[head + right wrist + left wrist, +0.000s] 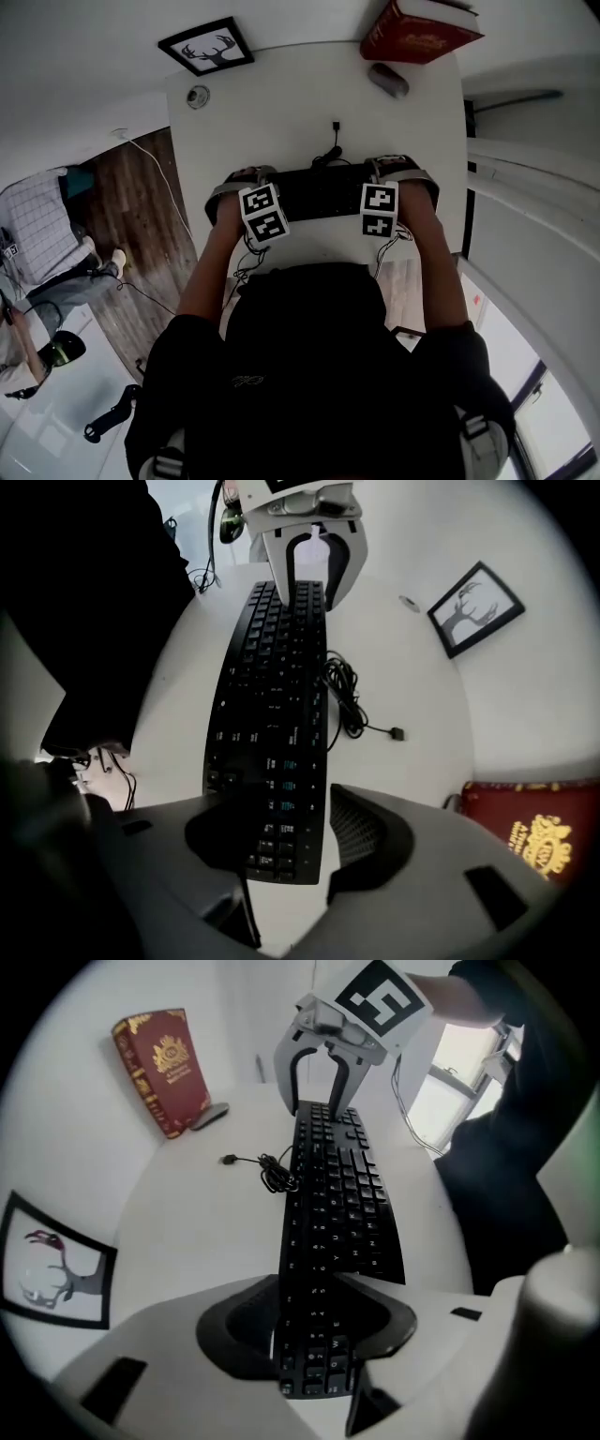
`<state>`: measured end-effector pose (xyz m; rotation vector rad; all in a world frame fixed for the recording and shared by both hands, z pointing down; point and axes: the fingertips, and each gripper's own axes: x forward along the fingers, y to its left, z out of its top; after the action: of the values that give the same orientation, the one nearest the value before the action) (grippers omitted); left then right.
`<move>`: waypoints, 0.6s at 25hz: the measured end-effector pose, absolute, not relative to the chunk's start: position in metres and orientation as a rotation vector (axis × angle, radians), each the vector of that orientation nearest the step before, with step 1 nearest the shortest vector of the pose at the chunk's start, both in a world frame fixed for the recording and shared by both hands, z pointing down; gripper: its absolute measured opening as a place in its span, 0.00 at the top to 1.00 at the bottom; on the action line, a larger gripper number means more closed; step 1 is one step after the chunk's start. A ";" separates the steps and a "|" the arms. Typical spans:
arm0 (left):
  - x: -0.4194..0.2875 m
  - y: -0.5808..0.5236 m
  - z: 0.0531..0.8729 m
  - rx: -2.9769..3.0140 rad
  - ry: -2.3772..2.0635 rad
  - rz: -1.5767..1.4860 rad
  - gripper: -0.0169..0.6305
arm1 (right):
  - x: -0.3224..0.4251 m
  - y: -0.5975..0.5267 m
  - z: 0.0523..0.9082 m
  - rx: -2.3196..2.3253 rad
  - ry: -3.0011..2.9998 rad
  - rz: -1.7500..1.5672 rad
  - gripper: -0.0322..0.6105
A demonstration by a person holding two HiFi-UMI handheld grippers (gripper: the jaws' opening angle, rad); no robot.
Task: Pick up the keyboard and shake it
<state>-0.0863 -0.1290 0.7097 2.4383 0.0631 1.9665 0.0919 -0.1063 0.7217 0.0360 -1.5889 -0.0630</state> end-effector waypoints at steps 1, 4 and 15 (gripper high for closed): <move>-0.089 -0.129 0.704 2.466 -0.010 1.943 0.73 | 0.088 -0.107 0.712 0.085 -1.600 -0.082 0.64; -0.094 -0.124 0.686 2.518 -0.208 1.820 0.85 | 0.068 -0.109 0.682 0.244 -1.653 -0.142 0.85; -0.093 -0.109 0.628 2.691 -0.752 1.288 0.97 | -0.005 -0.077 0.610 0.596 -1.797 -0.247 0.92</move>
<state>-0.0927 -0.1087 0.6276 2.6907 -0.7519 1.2880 -0.0052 -0.0773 0.6101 0.5961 -1.7973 -0.2472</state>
